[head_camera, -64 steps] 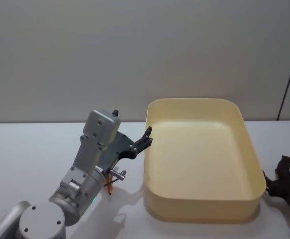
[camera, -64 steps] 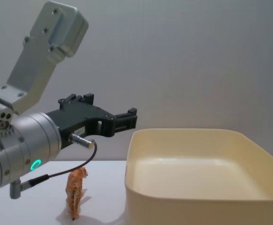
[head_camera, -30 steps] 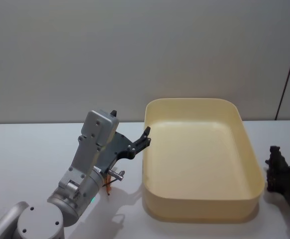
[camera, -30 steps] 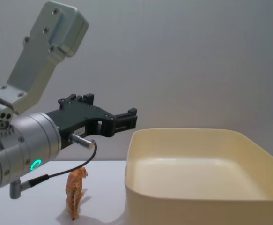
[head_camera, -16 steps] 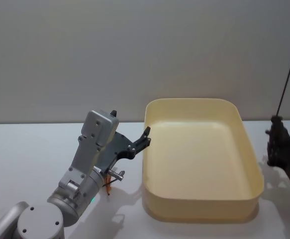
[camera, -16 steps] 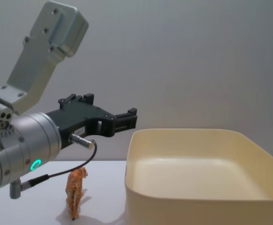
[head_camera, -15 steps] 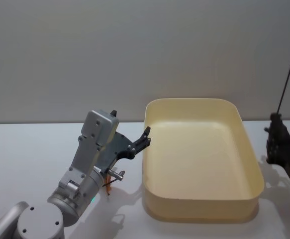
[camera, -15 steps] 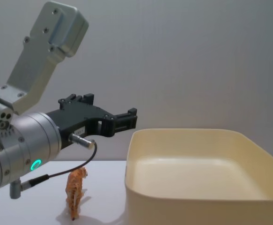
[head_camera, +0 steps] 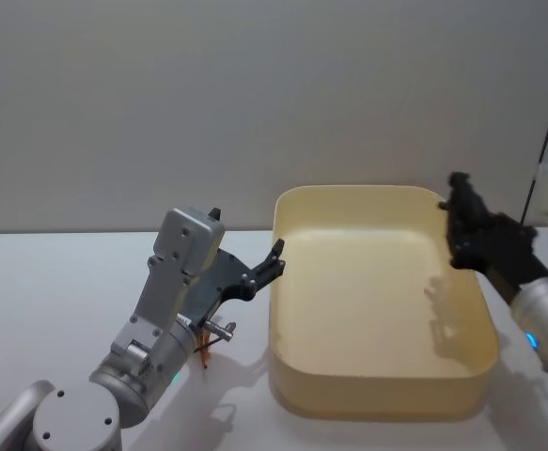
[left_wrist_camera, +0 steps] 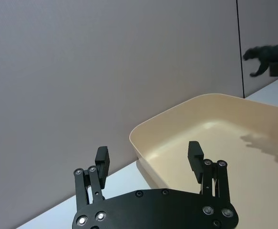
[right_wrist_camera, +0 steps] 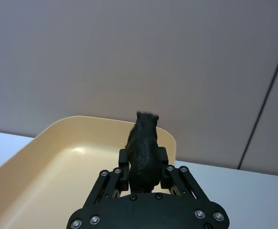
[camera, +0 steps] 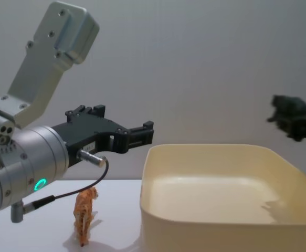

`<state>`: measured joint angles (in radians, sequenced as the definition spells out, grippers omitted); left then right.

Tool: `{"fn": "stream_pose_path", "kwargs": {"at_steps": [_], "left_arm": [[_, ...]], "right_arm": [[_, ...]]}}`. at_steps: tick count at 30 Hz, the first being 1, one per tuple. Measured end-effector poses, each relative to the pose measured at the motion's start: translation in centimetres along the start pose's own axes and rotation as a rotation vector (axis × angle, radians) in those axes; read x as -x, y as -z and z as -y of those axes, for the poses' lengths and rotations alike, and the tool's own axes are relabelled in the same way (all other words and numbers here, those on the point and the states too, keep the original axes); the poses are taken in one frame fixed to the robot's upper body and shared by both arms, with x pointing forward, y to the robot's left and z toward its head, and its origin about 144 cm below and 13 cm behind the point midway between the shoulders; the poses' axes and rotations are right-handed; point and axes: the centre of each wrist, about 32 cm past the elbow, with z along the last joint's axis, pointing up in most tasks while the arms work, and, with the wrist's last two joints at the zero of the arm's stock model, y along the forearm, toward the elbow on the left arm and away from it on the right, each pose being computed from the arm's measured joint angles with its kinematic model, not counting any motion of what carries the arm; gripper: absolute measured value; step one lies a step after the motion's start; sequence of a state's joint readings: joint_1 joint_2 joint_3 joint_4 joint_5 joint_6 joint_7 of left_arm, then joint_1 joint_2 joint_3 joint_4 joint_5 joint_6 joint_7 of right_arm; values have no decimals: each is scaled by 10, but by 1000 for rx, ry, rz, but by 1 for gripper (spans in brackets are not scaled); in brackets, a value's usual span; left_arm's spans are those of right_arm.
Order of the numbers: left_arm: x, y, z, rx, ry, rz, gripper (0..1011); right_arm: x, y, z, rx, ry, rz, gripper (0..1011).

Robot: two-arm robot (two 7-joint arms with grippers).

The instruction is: Pick up the toy alternately with two hands and place it into the central storage box.

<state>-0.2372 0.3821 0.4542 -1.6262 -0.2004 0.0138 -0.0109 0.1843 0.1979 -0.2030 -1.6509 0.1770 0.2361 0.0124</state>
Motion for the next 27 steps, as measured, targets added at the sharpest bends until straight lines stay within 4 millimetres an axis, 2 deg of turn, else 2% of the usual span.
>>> {"fn": "stream_pose_path", "kwargs": {"at_steps": [2, 3, 5, 7, 10, 13, 21, 24, 27], "left_arm": [[0, 0, 0, 0, 0, 0, 1002], [0, 0, 0, 0, 0, 0, 1001], [0, 0, 0, 0, 0, 0, 1001], [0, 0, 0, 0, 0, 0, 1001], [0, 0, 0, 0, 0, 0, 1001], [0, 0, 0, 0, 0, 0, 1002], [0, 0, 0, 0, 0, 0, 1001], [0, 0, 0, 0, 0, 0, 1001], [0, 0, 0, 0, 0, 0, 1001]], "right_arm": [[4, -3, -9, 8, -32, -6, 367], [4, -3, -9, 8, -32, -6, 367], [7, -5, -14, 13, -51, -11, 454], [8, -6, -17, 16, -62, -13, 498], [11, -9, -22, 20, -84, -17, 622], [12, -10, -24, 22, -94, -18, 683], [7, -9, -21, 20, -76, -15, 936], [1, -8, -15, 18, -51, -15, 1001], [-5, -7, -9, 12, -23, -17, 1001]]}}
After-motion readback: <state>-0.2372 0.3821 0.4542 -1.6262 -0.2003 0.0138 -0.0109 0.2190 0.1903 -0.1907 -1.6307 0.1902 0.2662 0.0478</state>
